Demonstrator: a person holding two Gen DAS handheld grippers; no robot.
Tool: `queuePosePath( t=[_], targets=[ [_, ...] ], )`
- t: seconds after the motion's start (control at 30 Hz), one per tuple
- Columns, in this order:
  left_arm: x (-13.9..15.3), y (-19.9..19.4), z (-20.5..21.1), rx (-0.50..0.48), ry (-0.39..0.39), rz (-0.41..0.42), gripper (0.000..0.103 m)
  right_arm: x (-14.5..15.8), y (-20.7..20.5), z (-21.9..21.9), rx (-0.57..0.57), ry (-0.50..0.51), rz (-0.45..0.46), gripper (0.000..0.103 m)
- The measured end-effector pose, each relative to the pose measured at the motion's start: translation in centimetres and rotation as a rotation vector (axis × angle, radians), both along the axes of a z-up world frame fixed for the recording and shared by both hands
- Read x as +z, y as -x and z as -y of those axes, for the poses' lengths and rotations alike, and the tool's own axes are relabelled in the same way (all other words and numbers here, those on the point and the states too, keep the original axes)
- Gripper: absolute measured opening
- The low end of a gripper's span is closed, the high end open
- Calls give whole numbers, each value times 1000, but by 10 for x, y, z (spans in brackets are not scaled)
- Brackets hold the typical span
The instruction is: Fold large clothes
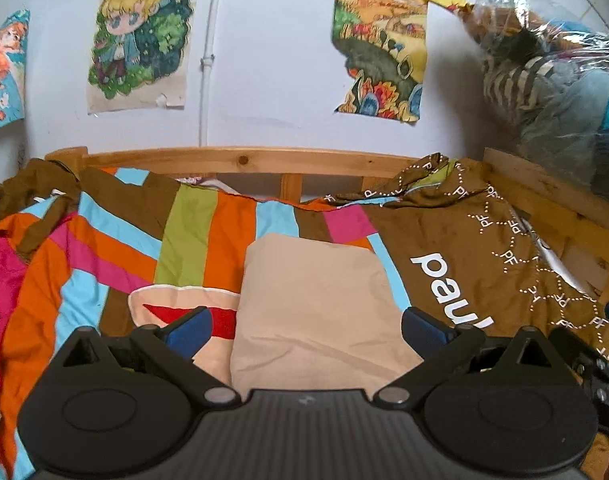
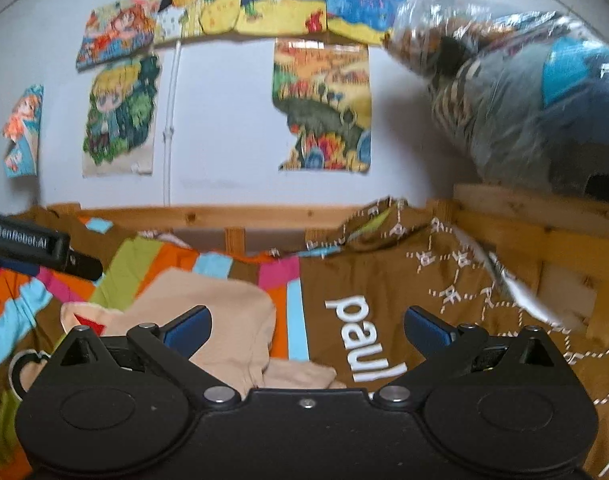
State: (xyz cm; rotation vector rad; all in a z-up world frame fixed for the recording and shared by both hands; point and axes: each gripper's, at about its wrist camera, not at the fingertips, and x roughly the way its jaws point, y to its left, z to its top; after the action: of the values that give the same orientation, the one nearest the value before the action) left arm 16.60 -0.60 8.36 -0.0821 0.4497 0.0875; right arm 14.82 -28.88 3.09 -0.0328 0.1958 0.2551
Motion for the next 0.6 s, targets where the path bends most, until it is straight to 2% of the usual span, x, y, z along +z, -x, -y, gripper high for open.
queuePosePath(
  t=[0.23, 0.6],
  targets=[
    [0, 46, -8, 3, -10, 17, 102, 17, 33, 0, 15, -3, 55, 102],
    [-19, 95, -21, -5, -5, -3, 102, 24, 91, 14, -18, -20, 71, 102]
  ],
)
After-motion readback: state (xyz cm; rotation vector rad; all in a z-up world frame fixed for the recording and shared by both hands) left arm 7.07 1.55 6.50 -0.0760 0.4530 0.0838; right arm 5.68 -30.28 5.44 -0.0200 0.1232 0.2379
